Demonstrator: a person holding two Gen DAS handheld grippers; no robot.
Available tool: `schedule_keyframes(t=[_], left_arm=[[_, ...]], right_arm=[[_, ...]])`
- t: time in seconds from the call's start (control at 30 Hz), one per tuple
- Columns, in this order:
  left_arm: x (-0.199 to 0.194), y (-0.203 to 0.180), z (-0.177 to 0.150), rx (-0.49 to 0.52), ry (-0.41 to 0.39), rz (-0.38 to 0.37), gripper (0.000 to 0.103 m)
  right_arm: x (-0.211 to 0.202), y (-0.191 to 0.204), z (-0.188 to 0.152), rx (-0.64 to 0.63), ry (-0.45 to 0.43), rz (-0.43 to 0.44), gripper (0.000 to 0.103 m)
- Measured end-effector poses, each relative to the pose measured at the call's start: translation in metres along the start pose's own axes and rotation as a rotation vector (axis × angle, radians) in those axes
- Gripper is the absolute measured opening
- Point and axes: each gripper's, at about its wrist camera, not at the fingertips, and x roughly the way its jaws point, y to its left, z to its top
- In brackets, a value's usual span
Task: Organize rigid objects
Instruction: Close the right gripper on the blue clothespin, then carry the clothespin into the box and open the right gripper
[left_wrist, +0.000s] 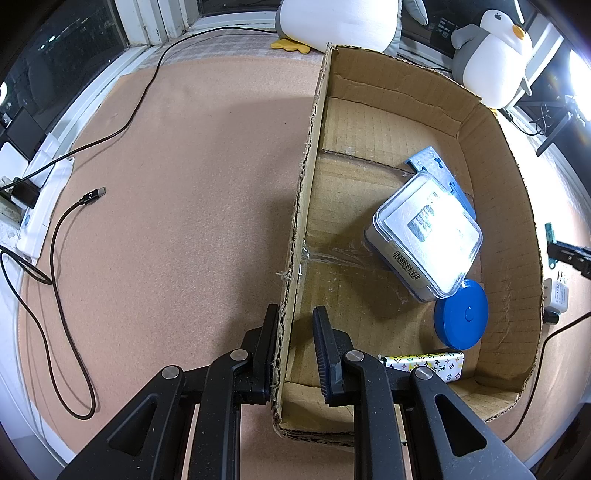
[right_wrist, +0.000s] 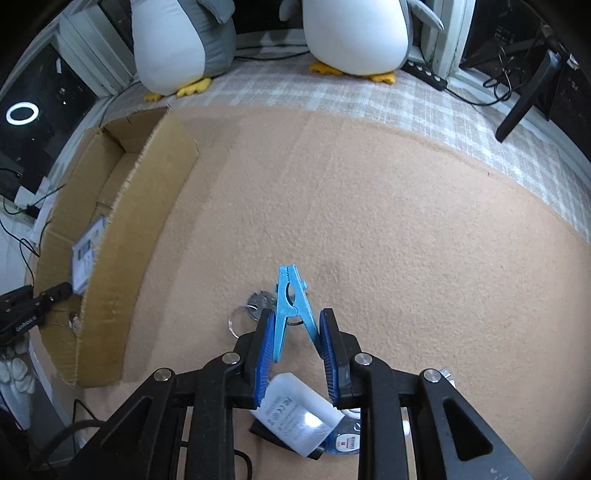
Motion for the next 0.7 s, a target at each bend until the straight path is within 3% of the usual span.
schedule_keyframes(t=[0.37,0.7], left_arm=[[0.000,-0.002,-0.001,0.003,-0.003,0.004,0.019],[-0.001,-0.003,-0.005,0.005,-0.012,0.010,0.019]], right_arm=[[-0.036,0.081,0.019,-0.132,-0.092,0.125,0.022],[-0.020,0.165,0.007,-0.281,-0.051,0.194,0.022]])
